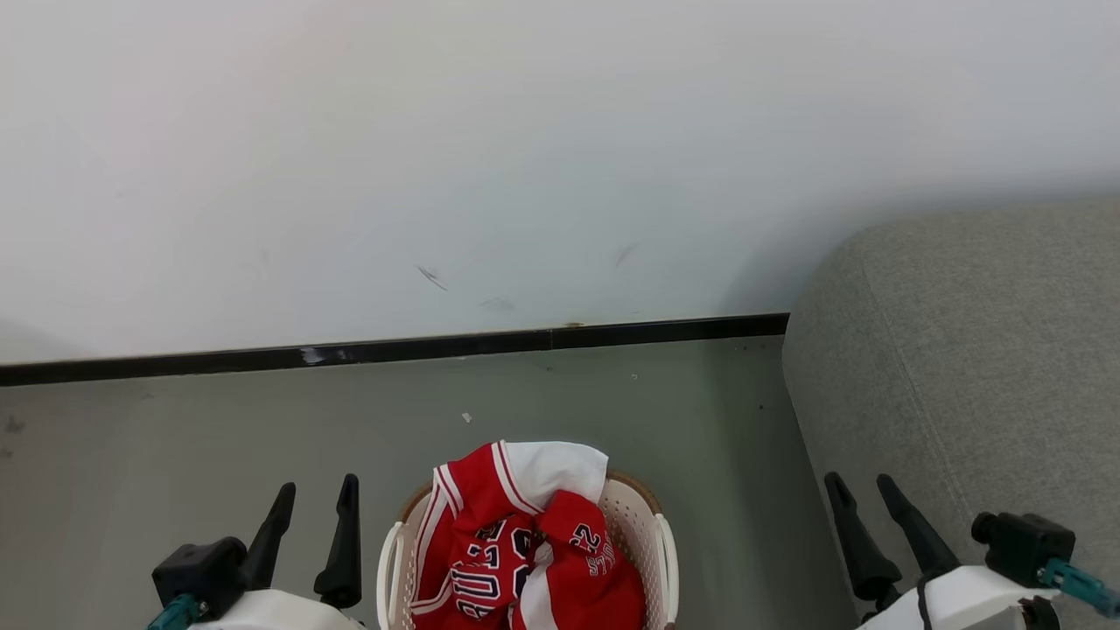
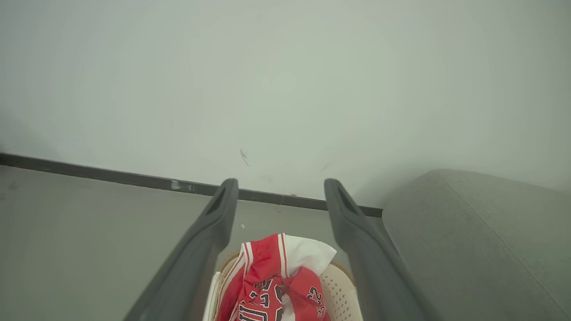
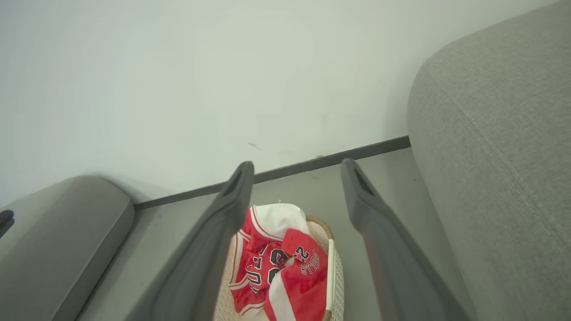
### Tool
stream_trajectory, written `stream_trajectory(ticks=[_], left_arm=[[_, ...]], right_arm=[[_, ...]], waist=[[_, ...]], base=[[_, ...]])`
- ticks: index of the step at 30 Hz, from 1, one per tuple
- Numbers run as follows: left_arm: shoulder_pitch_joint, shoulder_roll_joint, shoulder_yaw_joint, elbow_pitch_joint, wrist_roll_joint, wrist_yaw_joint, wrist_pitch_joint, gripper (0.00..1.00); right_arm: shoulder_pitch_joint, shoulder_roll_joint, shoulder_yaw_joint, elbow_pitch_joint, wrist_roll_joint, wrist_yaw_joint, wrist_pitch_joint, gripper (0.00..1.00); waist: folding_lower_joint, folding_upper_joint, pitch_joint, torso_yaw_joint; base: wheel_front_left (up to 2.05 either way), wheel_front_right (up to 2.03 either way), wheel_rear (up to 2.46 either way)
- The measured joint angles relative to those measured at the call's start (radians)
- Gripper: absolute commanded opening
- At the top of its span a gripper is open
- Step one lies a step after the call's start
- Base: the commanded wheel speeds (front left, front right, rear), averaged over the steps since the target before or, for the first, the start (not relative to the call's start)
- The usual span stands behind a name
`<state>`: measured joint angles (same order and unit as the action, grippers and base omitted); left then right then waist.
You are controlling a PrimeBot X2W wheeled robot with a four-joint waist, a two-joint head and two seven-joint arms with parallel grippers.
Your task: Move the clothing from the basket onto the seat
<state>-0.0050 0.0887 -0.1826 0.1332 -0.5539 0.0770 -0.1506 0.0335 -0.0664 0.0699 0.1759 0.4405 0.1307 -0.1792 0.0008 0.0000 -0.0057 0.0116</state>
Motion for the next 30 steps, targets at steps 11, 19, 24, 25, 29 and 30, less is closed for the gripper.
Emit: stream_trajectory(ticks=[11, 19, 24, 25, 29, 30], left_arm=[[0.002, 0.000, -0.021, -0.013, 0.137, 0.029, -0.036, 1.00], [0.014, 0.002, -0.032, -0.018, 0.250, 0.053, -0.063, 1.00], [0.014, 0.004, -0.041, -0.022, 0.319, 0.062, -0.081, 1.00], [0.014, 0.005, -0.043, -0.023, 0.330, 0.063, -0.082, 1.00], [0.014, 0.005, -0.049, -0.026, 0.385, 0.080, -0.099, 1.00], [0.014, 0.005, -0.050, -0.026, 0.390, 0.080, -0.099, 1.00]], right_arm=[[0.008, 0.008, -0.004, -0.011, -0.162, 0.000, -0.024, 1.00], [0.025, 0.013, -0.003, -0.031, -0.278, 0.000, -0.041, 1.00], [0.027, 0.019, -0.002, -0.037, -0.355, 0.000, -0.054, 1.00], [0.027, 0.020, -0.002, -0.038, -0.374, 0.000, -0.059, 1.00], [0.027, 0.024, -0.002, -0.043, -0.438, 0.000, -0.068, 1.00], [0.027, 0.024, -0.002, -0.044, -0.446, 0.000, -0.068, 1.00]], waist=[[-0.0002, 0.0000, -0.004, 0.002], [-0.0002, 0.0000, -0.004, 0.003], [-0.0003, 0.0000, -0.003, 0.004], [-0.0003, 0.0000, -0.002, 0.004], [-0.0003, 0.0000, -0.002, 0.004], [-0.0003, 0.0000, -0.002, 0.004]], base=[[0.00, 0.00, 0.00], [0.00, 0.00, 0.00], [0.00, 0.00, 0.00], [0.00, 0.00, 0.00], [0.00, 0.00, 0.00], [0.00, 0.00, 0.00]])
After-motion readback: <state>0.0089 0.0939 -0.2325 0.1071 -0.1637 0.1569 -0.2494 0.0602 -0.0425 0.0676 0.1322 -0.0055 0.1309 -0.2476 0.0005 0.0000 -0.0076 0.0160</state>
